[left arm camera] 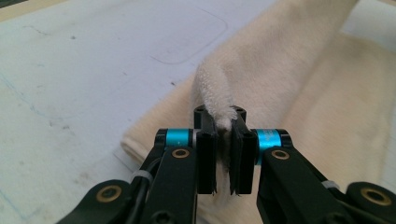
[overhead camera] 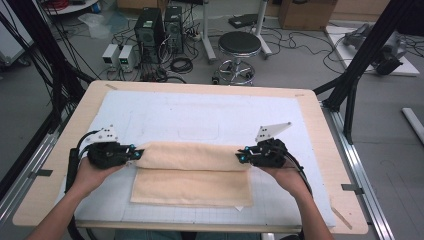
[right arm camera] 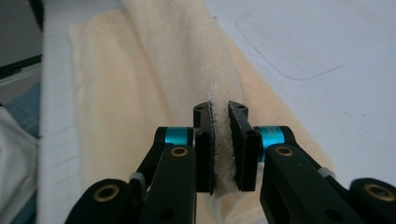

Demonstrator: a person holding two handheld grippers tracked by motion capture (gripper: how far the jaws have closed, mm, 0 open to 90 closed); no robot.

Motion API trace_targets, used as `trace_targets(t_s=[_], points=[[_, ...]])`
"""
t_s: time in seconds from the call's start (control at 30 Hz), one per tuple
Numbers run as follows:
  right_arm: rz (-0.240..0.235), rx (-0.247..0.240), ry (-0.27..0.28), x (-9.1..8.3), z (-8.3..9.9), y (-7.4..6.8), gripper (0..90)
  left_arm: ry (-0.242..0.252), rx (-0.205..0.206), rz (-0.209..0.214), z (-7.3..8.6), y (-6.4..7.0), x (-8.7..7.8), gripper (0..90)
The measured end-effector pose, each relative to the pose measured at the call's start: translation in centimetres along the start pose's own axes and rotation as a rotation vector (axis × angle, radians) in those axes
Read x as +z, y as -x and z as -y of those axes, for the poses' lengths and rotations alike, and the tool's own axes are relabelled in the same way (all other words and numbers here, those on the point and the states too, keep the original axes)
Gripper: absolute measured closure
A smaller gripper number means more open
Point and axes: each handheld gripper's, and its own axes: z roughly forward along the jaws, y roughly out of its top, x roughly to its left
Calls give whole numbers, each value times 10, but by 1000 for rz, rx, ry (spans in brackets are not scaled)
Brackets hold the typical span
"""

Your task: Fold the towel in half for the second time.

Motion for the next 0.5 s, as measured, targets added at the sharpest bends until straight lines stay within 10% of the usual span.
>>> trace_targets(t_s=[0.1,0.23,0.5], points=[[-64,-34,-1,-10,9,-22,741,-6,26,55,16,16,-15,759],[-54,-47,0,-16,19,-35,655,-5,22,24,28,24,-29,577],[-72,-34,-45,10,31,-27,602,-51,24,73,28,30,0,560]])
